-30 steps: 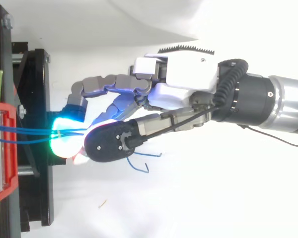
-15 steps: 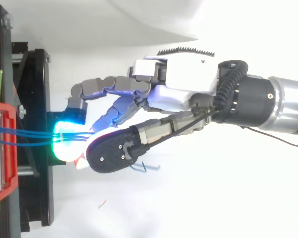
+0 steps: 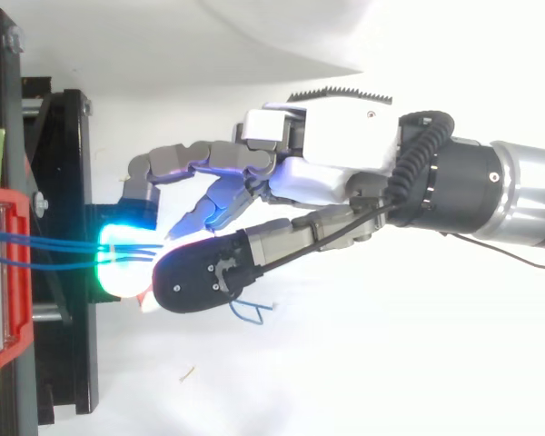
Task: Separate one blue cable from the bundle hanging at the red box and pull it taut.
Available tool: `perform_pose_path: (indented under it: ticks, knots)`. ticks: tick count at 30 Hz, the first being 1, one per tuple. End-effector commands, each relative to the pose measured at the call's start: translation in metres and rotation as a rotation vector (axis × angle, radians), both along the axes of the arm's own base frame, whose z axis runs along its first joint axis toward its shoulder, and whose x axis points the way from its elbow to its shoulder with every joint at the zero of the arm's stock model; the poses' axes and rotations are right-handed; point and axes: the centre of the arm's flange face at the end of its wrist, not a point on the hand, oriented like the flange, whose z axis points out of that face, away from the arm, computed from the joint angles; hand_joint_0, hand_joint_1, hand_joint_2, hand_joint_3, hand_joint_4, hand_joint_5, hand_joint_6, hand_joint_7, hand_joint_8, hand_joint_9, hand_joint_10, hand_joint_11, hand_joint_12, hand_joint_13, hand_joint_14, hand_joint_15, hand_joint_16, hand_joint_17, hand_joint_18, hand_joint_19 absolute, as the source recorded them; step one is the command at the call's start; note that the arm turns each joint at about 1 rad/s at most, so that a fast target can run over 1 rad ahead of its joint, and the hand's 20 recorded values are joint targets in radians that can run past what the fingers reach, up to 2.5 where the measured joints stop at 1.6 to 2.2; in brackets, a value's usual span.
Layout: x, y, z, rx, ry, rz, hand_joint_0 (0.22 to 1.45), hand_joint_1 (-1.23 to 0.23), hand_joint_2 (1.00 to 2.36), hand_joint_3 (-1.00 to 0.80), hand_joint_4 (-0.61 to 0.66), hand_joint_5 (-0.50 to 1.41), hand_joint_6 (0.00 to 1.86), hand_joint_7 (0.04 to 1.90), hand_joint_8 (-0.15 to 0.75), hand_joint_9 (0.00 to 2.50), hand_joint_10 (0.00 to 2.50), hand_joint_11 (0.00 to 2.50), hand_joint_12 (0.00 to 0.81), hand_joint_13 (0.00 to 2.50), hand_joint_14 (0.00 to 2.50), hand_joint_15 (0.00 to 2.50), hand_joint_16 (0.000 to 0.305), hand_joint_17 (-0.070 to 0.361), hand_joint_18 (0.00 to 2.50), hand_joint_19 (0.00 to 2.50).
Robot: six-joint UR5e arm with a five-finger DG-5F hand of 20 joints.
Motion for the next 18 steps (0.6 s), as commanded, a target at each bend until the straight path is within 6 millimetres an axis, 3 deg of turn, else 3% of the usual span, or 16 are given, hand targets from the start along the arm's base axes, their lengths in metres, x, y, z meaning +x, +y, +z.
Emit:
perform_pose_path:
  ticks: [1,6,11,15,18]
  knots:
    - [0.0002,0.0000,0.0006,-0.005,-0.001,-0.001,0.73,-0.72,1.03,-0.03,0.22,-0.10,0.50,1.43,0.340,0.86,0.01,0.37,0.363,0.90,0.01,0.39,0.033,0.075,0.68,0.35]
    - [0.0002,0.0000,0.0006,-0.011,0.000,-0.001,0.66,-0.79,1.02,-0.26,0.23,-0.13,0.56,1.35,0.333,0.84,0.02,0.42,0.367,0.90,0.01,0.41,0.034,0.076,0.70,0.34]
    - [0.0006,0.0000,0.0013,-0.017,-0.001,-0.002,0.59,-0.61,1.00,-0.47,0.22,-0.15,0.71,1.19,0.352,0.87,0.01,0.43,0.369,0.90,0.01,0.41,0.035,0.079,0.70,0.35]
    - [0.0005,0.0011,-0.0003,-0.025,0.001,-0.001,0.61,-0.52,1.00,-0.45,0.22,-0.15,0.76,1.18,0.364,0.93,0.01,0.45,0.375,0.91,0.02,0.42,0.036,0.080,0.72,0.36]
    - [0.0006,0.0000,0.0011,-0.029,-0.003,-0.004,0.63,-0.52,1.01,-0.34,0.20,-0.15,0.79,1.19,0.373,0.96,0.02,0.48,0.382,0.93,0.02,0.42,0.036,0.080,0.73,0.36]
